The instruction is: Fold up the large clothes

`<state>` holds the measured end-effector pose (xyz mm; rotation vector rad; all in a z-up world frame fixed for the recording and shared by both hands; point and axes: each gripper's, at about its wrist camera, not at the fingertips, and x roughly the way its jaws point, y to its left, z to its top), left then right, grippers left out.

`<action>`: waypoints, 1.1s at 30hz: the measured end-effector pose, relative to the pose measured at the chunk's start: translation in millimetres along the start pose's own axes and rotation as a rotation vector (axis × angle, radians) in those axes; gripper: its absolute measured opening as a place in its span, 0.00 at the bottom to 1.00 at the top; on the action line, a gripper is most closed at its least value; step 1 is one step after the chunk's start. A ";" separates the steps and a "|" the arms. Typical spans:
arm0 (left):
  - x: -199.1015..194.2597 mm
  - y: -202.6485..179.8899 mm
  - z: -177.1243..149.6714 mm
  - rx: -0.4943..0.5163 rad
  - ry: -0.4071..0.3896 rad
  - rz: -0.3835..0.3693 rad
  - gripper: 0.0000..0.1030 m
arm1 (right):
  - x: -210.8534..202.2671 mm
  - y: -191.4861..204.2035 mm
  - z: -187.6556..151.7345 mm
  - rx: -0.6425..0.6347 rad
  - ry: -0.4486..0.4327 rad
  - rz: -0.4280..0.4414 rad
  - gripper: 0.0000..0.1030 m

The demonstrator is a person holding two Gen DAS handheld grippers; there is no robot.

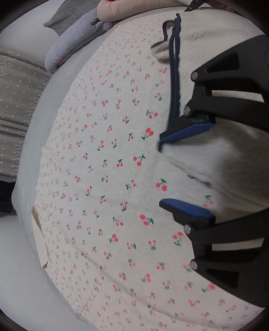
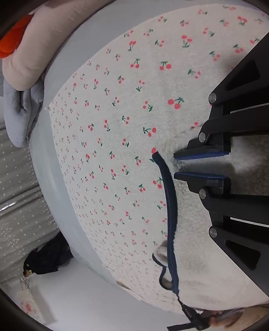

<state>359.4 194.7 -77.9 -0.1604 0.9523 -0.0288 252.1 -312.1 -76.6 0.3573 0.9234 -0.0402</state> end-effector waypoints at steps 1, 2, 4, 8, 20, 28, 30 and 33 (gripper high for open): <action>-8.7 -2.1 0.3 -0.001 -0.015 -0.022 0.65 | -9.3 4.7 -3.0 -0.012 -0.013 -0.008 0.20; -23.6 -0.6 -3.1 -0.008 -0.034 -0.043 0.77 | -23.3 10.0 -5.9 -0.035 -0.030 -0.017 0.31; -47.0 2.1 -9.3 -0.020 -0.057 -0.061 0.84 | -43.0 16.9 -10.5 -0.068 -0.052 -0.043 0.54; -86.7 16.0 -31.6 -0.040 -0.066 -0.048 0.87 | -88.3 27.2 -27.0 -0.115 -0.110 -0.049 0.64; -161.7 65.0 -120.9 -0.191 0.030 -0.021 0.99 | -159.4 60.1 -104.6 -0.119 -0.166 -0.024 0.81; -170.3 89.5 -185.8 -0.442 0.139 -0.270 0.99 | -164.6 95.3 -153.3 -0.149 -0.159 0.010 0.81; -161.9 92.2 -201.7 -0.521 0.166 -0.347 0.99 | -163.5 98.0 -161.6 -0.138 -0.160 0.017 0.81; -145.4 89.1 -218.8 -0.619 0.191 -0.446 0.99 | -156.4 98.5 -172.7 -0.100 -0.139 0.041 0.81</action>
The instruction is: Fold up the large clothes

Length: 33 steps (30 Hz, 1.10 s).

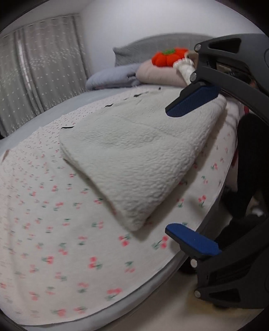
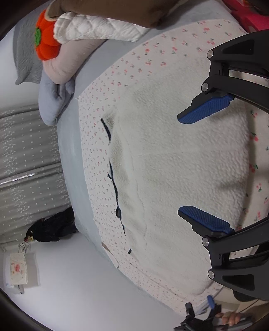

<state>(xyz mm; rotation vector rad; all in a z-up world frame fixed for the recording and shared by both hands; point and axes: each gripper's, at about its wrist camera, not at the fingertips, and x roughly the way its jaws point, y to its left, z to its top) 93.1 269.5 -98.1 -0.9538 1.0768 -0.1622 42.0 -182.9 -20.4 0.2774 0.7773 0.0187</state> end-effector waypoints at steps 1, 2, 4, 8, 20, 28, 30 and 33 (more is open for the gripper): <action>5.0 1.7 -3.4 -0.015 0.004 -0.016 0.99 | 1.9 0.5 -2.6 0.004 0.007 0.004 0.81; 11.6 2.2 -6.4 -0.022 0.009 -0.031 0.99 | 4.3 1.5 -5.5 0.004 0.018 0.007 0.81; 25.7 -0.5 -10.9 -0.027 0.018 -0.063 0.99 | 9.0 4.0 -9.9 -0.003 0.033 -0.003 0.81; 51.2 -7.1 -13.3 -0.056 0.037 -0.150 0.95 | 11.4 12.5 -15.2 -0.010 0.028 0.000 0.81; 70.7 -11.6 -13.0 -0.079 -0.218 -0.144 0.45 | 33.6 75.4 -16.5 -0.078 -0.079 0.136 0.51; 40.6 -72.9 -28.0 0.263 -0.396 -0.136 0.29 | 84.8 100.9 -30.8 -0.115 0.057 0.153 0.07; 32.1 -97.6 -34.7 0.367 -0.428 -0.177 0.29 | 90.3 94.6 -31.6 -0.084 0.071 0.182 0.07; 27.1 -134.4 -47.2 0.519 -0.442 -0.239 0.28 | 95.8 84.6 -29.4 -0.024 0.099 0.245 0.07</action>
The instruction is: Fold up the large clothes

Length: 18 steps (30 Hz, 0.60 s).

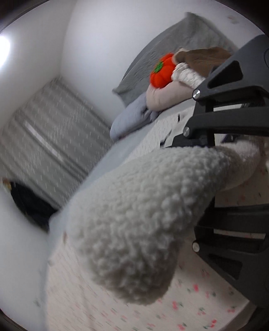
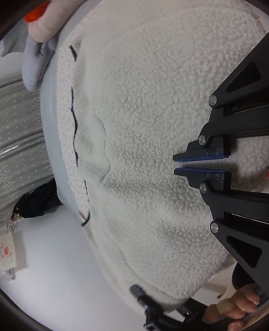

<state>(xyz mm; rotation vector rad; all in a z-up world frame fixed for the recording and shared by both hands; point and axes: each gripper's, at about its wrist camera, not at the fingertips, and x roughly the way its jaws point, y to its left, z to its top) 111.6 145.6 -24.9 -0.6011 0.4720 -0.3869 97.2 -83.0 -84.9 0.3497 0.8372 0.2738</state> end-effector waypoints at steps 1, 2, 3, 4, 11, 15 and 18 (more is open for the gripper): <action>2.6 -16.2 1.4 0.057 0.001 -0.031 0.28 | -0.7 -4.1 -0.6 0.018 0.000 0.020 0.07; 3.8 -26.8 2.3 0.111 0.010 -0.063 0.28 | -0.9 -5.6 -0.3 0.026 -0.001 0.031 0.07; 9.6 -42.5 1.1 0.163 0.023 -0.092 0.28 | -0.5 -7.7 -1.0 0.033 -0.002 0.043 0.07; 15.4 -58.5 -1.0 0.220 0.038 -0.118 0.28 | -0.5 -8.2 -1.3 0.033 -0.003 0.046 0.07; 43.3 -121.7 -33.7 0.488 0.173 -0.277 0.28 | -81.4 -43.5 -2.8 0.122 -0.166 0.044 0.11; 65.4 -138.2 -56.3 0.566 0.278 -0.326 0.28 | -133.3 -98.6 1.9 0.236 -0.246 -0.039 0.25; 86.3 -151.9 -83.4 0.622 0.372 -0.354 0.28 | -158.1 -139.9 -4.8 0.359 -0.287 -0.017 0.43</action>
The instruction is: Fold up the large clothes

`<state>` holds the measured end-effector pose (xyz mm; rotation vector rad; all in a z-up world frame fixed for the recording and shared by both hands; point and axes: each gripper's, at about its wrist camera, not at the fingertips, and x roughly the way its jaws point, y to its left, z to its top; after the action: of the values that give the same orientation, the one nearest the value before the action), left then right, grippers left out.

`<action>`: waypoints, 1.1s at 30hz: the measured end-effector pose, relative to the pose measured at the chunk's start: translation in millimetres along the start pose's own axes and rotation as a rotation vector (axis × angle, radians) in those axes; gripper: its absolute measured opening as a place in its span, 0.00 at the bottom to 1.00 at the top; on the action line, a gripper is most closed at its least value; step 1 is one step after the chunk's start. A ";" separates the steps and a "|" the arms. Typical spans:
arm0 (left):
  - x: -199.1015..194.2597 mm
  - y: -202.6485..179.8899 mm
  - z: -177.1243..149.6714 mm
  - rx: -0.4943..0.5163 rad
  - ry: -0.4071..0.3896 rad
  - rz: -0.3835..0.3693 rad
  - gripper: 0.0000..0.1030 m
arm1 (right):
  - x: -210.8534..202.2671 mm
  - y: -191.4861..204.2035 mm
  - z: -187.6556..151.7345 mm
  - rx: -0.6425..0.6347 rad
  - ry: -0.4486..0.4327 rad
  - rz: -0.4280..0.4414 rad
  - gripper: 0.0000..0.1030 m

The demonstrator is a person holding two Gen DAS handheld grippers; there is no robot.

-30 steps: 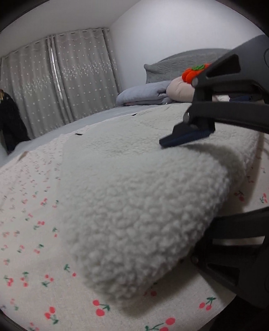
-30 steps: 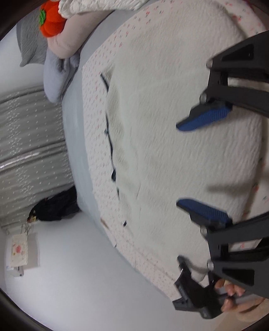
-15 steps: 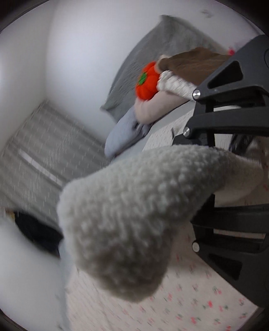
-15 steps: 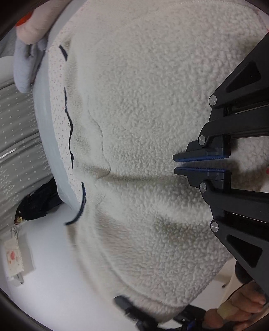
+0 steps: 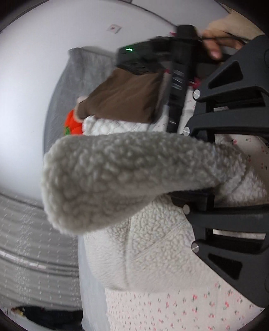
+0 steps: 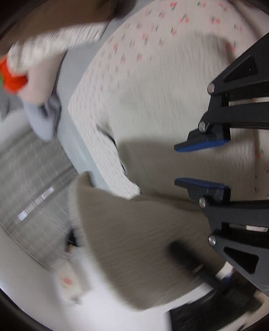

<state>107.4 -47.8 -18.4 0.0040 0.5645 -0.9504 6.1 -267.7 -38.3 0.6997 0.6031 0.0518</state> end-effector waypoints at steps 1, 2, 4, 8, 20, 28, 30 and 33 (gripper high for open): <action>11.2 -5.3 -5.5 0.025 0.040 -0.018 0.28 | -3.5 -8.9 3.8 0.026 -0.010 0.000 0.47; 22.1 -10.3 -12.0 0.048 0.075 -0.029 0.28 | -8.0 -18.7 6.4 0.052 -0.018 0.000 0.53; 39.3 -22.2 -28.8 0.119 0.140 -0.027 0.28 | -16.0 -36.4 10.3 0.098 -0.023 -0.001 0.57; 40.5 -37.3 -45.3 0.235 0.129 0.025 0.29 | -31.6 -51.8 13.5 0.141 -0.004 -0.019 0.61; 22.8 -42.8 -30.9 0.228 0.180 -0.159 0.69 | 41.5 -64.1 64.5 0.236 0.310 0.284 0.84; -33.2 9.9 -15.3 0.061 0.154 -0.099 0.83 | 55.8 -33.4 70.6 0.062 0.355 0.239 0.31; -42.4 32.0 -4.6 0.016 0.106 -0.009 0.83 | 43.9 -19.0 75.5 0.011 0.314 0.244 0.29; -46.1 56.7 5.5 -0.069 0.077 0.063 0.83 | 15.4 -0.5 87.9 -0.042 0.234 0.285 0.28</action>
<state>132.8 19.8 -6.1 -0.0034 0.6647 -0.8720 66.0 -316.2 6.6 0.7405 0.7201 0.4140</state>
